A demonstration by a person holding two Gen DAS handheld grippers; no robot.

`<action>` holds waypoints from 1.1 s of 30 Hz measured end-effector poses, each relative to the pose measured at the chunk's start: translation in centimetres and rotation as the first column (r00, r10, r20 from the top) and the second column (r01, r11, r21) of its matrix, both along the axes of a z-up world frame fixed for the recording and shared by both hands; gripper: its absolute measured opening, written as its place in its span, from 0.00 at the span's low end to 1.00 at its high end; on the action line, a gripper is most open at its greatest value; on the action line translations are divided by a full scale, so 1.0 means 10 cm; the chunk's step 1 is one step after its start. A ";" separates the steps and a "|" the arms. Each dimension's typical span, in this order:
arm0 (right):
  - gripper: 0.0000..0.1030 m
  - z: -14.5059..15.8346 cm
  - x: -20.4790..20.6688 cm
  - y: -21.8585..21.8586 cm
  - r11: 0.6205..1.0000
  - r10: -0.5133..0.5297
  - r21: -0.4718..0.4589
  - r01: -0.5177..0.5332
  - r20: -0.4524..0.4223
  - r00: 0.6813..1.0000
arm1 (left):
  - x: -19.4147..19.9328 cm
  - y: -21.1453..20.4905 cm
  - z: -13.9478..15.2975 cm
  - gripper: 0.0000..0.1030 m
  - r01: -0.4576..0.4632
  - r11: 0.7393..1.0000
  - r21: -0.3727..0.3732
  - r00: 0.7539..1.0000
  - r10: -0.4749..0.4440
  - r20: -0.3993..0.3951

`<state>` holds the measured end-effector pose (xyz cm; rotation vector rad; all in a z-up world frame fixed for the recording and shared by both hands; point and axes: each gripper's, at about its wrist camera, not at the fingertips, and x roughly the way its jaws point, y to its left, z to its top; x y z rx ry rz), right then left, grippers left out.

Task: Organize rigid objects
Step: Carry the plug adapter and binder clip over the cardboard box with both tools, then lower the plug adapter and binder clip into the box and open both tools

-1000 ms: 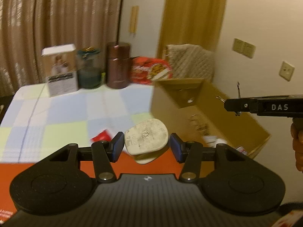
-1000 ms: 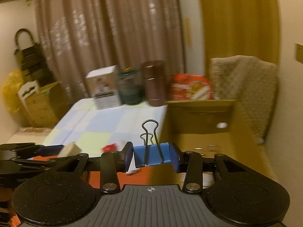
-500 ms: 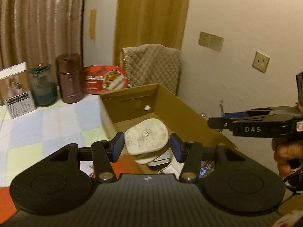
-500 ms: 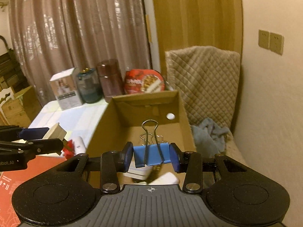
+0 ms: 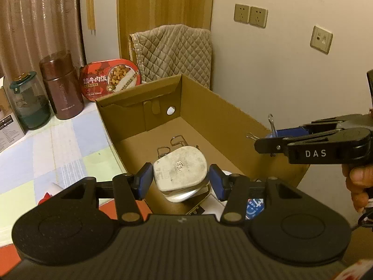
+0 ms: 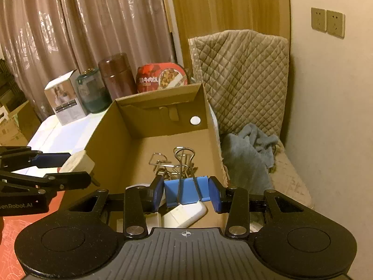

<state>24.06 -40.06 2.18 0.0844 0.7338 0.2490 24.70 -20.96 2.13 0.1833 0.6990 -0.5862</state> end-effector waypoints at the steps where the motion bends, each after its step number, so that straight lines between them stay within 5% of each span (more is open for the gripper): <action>1: 0.37 -0.01 0.02 0.01 1.000 -0.001 0.001 0.001 -0.003 1.000 | 0.01 -0.01 -0.02 0.46 0.003 1.000 0.004 1.000 -0.003 -0.003; 19: 0.37 -0.17 0.12 0.02 1.000 -0.004 0.013 0.005 -0.036 0.999 | 0.05 -0.11 -0.17 0.46 0.019 0.999 0.035 1.000 -0.018 -0.018; 33: 0.37 -0.17 0.10 -0.01 1.000 -0.013 0.018 0.014 -0.037 0.999 | 0.09 0.13 0.07 0.48 -0.062 0.996 -0.059 0.998 0.063 0.017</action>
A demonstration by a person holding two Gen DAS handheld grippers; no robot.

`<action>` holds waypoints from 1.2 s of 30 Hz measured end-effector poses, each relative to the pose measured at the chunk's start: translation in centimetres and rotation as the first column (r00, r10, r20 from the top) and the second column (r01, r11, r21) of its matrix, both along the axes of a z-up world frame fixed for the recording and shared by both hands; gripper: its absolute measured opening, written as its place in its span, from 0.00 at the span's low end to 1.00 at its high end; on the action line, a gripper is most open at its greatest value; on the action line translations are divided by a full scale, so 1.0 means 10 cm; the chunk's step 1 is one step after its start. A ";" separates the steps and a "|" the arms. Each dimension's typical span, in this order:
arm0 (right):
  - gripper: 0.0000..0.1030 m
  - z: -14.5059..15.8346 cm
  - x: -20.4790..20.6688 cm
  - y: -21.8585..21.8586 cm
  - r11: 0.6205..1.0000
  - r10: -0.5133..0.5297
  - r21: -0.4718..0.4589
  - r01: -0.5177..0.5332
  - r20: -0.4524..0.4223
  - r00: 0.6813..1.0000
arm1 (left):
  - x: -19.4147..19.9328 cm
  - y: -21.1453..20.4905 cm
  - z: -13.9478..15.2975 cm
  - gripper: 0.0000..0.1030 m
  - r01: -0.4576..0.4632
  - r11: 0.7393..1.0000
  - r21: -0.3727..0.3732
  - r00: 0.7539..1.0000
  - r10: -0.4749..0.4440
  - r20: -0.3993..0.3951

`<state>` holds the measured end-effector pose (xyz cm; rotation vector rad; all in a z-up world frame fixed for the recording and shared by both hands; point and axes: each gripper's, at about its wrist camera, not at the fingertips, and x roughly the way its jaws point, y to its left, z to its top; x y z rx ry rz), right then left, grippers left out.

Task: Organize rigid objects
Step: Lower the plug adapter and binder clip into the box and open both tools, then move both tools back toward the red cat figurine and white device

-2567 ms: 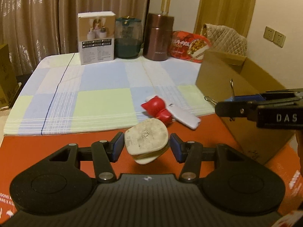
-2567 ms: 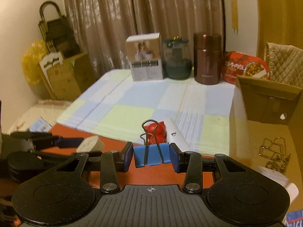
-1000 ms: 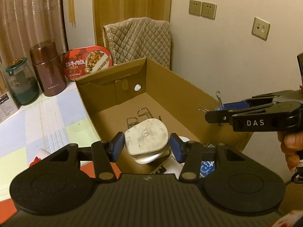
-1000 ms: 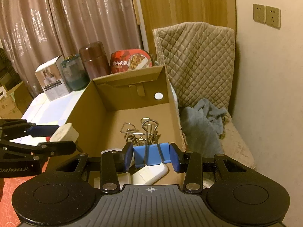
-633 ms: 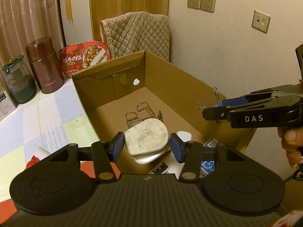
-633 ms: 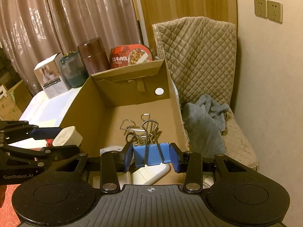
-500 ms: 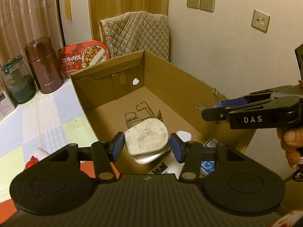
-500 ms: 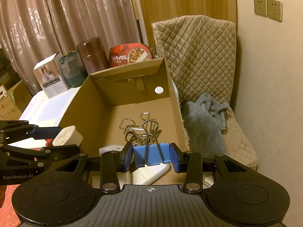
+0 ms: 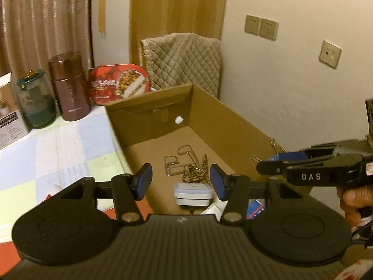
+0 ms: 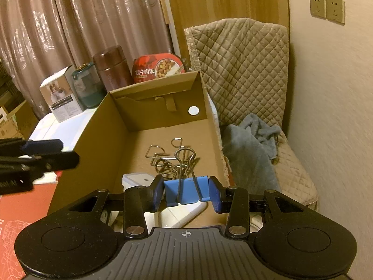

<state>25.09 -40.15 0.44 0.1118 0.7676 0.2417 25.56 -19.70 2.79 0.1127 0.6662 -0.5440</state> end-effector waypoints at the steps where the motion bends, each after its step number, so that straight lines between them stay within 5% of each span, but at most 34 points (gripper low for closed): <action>1: 0.37 0.00 0.00 0.00 1.000 -0.001 0.001 0.001 -0.001 1.000 | 0.00 0.02 0.01 0.48 -0.007 1.000 0.000 1.000 0.007 0.002; 25: 0.37 -0.06 0.03 0.11 0.999 0.048 -0.017 -0.048 -0.023 0.999 | -0.07 0.21 0.03 0.48 -0.055 0.998 -0.034 0.998 0.055 -0.009; 36: 0.47 0.24 -0.14 0.06 1.000 0.009 0.022 -0.010 0.039 0.999 | -0.20 0.52 0.17 0.66 -0.135 0.989 -0.063 0.991 0.136 0.012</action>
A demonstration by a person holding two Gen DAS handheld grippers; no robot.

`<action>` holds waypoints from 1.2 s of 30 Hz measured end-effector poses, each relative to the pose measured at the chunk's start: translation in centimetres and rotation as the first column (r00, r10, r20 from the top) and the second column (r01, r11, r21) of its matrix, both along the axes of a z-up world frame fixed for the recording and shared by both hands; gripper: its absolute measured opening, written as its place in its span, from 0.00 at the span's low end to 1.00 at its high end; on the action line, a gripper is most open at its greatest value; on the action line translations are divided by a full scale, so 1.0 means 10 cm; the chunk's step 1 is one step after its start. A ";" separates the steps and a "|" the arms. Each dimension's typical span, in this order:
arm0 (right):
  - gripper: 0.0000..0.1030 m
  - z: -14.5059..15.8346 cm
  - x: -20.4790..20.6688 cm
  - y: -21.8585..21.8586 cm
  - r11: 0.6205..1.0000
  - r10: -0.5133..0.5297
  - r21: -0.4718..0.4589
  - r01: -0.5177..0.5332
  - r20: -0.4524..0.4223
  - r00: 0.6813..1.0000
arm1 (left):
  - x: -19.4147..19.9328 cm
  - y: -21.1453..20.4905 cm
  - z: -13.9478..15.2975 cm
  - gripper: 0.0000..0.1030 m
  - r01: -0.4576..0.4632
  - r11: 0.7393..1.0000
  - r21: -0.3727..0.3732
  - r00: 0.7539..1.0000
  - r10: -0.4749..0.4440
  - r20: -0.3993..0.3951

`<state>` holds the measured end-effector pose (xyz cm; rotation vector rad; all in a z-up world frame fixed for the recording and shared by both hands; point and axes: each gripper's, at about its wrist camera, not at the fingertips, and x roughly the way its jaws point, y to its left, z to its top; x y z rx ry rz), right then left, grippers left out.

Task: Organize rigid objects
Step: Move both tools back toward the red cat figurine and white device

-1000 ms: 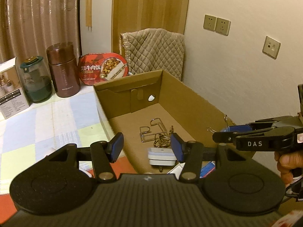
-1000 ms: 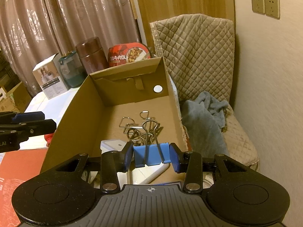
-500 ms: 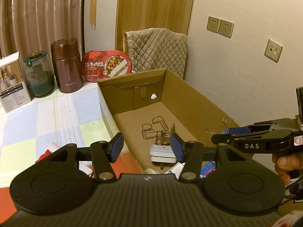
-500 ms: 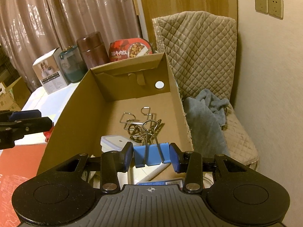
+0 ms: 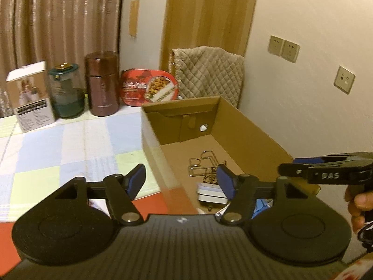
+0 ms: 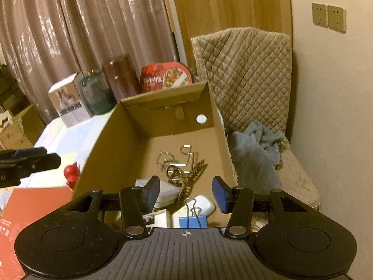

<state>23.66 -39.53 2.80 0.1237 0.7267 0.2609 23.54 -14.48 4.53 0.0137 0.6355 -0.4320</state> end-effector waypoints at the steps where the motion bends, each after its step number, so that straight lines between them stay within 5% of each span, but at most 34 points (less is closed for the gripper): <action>1: 0.47 0.04 -0.03 0.00 1.000 -0.002 0.004 0.002 0.005 1.000 | -0.02 0.05 0.03 0.68 -0.011 1.000 -0.001 1.000 0.011 0.003; 21: 0.67 0.94 -0.67 1.03 0.983 0.151 0.073 -0.166 0.181 0.972 | -0.54 1.48 0.68 0.98 -0.273 0.961 0.032 0.959 0.269 0.092; 27: 0.68 0.90 -0.76 1.48 0.969 0.216 0.077 -0.233 0.181 0.959 | -0.67 1.84 0.60 0.98 -0.334 0.942 0.040 0.940 0.330 0.088; 36: 0.68 0.44 -0.74 2.02 0.953 0.288 0.061 -0.295 0.107 0.952 | -0.66 2.14 0.22 0.98 -0.388 0.918 0.078 0.921 0.384 0.060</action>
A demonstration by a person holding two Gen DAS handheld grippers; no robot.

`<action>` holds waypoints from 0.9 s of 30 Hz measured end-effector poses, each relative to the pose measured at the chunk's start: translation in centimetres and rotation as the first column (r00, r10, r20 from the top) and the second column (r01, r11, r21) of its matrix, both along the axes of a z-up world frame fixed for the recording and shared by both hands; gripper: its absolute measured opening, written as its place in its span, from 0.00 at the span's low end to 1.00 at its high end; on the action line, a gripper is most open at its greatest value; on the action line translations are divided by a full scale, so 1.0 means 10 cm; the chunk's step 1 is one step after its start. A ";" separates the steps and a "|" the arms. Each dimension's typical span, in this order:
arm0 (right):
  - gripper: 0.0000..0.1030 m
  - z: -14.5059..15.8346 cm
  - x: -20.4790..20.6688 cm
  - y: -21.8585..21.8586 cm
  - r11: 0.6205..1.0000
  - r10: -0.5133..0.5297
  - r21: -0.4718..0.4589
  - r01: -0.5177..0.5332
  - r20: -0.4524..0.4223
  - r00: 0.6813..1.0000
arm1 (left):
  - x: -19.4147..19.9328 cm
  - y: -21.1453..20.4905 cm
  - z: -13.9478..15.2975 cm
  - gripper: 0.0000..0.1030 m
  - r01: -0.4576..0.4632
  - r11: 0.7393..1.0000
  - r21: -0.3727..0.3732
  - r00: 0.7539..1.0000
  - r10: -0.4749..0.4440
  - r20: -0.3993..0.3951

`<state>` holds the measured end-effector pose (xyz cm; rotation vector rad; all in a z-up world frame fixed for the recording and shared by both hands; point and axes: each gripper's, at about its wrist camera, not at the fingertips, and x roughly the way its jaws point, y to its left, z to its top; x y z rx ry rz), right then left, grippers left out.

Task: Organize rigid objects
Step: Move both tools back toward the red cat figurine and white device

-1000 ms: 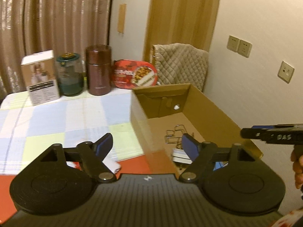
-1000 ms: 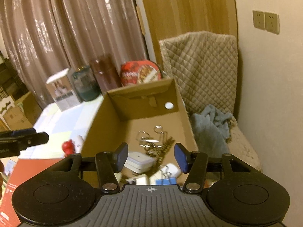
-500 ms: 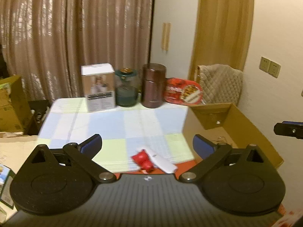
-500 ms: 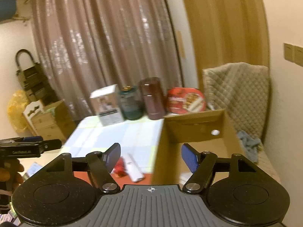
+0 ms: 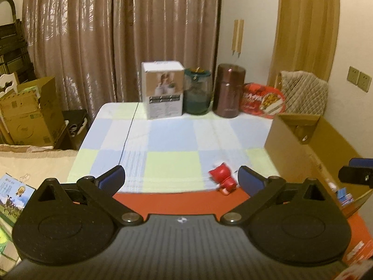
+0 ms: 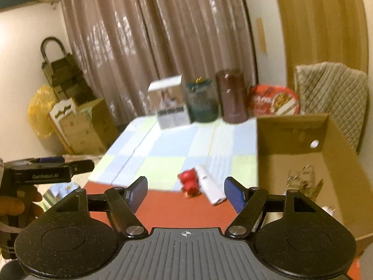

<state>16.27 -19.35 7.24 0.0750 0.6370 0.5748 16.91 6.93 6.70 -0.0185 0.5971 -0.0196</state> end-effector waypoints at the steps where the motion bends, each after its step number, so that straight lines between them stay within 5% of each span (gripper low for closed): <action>1: 0.68 -0.06 0.01 0.06 1.000 0.006 -0.008 -0.006 -0.009 1.000 | 0.01 0.01 -0.05 0.98 -0.003 1.000 0.004 1.000 0.003 -0.007; 20: 0.67 -1.12 0.63 0.62 0.986 0.012 -0.166 -0.032 -0.120 0.993 | 0.67 0.26 -1.12 0.98 -0.053 0.999 -0.010 0.991 0.051 -0.122; 27: 0.67 -1.38 1.08 0.80 0.964 -0.011 -0.264 -0.019 -0.113 0.993 | 0.89 0.21 -1.14 0.98 0.005 1.000 0.007 0.997 -0.004 -0.074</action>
